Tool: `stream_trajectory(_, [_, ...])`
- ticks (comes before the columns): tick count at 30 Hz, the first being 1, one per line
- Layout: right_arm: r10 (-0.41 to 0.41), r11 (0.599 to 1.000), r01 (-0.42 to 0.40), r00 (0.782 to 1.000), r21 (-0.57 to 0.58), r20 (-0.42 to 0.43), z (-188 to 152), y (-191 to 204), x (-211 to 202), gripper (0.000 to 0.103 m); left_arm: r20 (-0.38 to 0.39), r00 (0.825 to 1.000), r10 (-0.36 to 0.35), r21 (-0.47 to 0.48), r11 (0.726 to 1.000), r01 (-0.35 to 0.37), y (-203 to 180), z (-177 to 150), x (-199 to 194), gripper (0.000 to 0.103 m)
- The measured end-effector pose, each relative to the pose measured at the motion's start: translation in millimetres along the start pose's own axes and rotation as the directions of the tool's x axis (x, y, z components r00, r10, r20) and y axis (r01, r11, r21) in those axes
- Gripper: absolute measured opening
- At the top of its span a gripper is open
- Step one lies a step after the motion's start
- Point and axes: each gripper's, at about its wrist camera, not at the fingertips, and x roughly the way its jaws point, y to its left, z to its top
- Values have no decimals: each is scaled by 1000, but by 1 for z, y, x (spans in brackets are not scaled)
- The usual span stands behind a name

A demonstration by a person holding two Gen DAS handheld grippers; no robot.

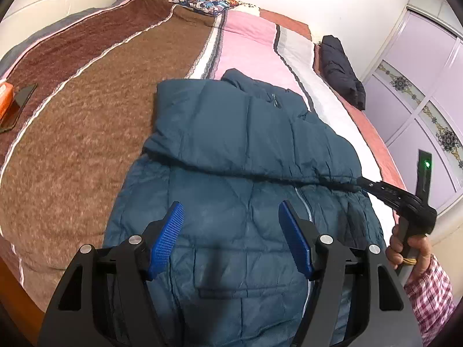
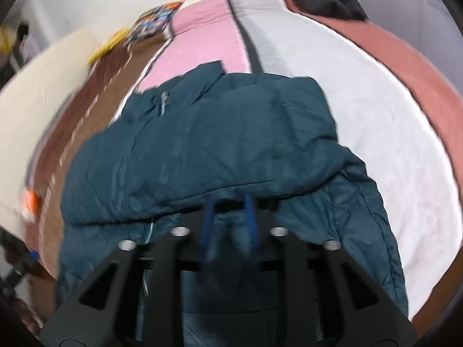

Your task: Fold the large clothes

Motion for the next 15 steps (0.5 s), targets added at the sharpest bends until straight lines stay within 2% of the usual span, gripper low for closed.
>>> stream_trajectory(3, [41,995,-41,999,95,0,4,-20,-3,36,5,1000,10,8,1000,-10,-5,6,4,67])
stream_trajectory(6, [110,973,-101,993,206,-35,13,-39,6,39,2,1000,29,16,999,-29,-9,10,10,67])
stream_trajectory(9, [128,958,-109,990,264,-55,17,-44,18,37,-5,999,35,5,999,-35,-11,12,14,67])
stream_trajectory(10, [123,959,-102,990,265,-62,18,-44,20,18,-7,999,37,3,999,-37,-11,12,14,67])
stream_trajectory(11, [116,962,-93,990,258,-74,19,-43,24,12,-7,999,40,4,999,-40,-11,11,14,67])
stream_trajectory(15, [83,973,-61,993,221,-90,13,-42,23,7,-17,998,63,4,998,-63,-9,8,16,67])
